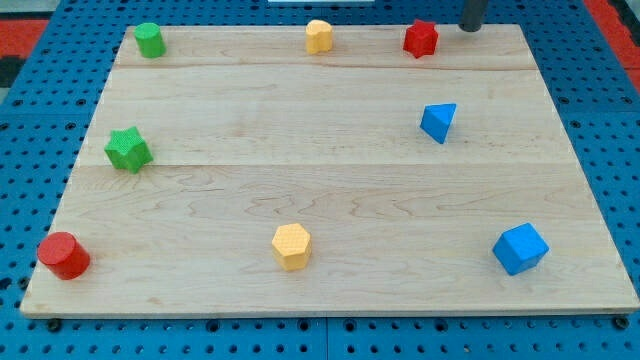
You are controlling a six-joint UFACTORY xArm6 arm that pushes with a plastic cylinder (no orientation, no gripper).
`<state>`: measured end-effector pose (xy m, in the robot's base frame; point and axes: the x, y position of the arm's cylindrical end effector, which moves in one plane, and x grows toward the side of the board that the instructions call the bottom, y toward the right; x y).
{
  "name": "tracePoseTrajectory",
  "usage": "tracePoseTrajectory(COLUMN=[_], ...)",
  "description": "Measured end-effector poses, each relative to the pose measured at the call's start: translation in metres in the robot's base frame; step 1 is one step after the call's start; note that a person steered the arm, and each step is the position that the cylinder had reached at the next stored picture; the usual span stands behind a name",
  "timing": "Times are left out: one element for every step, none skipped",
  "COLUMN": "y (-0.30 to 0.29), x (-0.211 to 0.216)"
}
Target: Move the red star diagonal to the top right of the blue triangle
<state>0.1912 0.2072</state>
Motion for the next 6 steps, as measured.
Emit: tracePoseTrajectory(y=[-0.066,-0.114,-0.14,-0.082,-0.097,-0.083], x=[0.0,0.0,0.014,0.04,0.048,0.122])
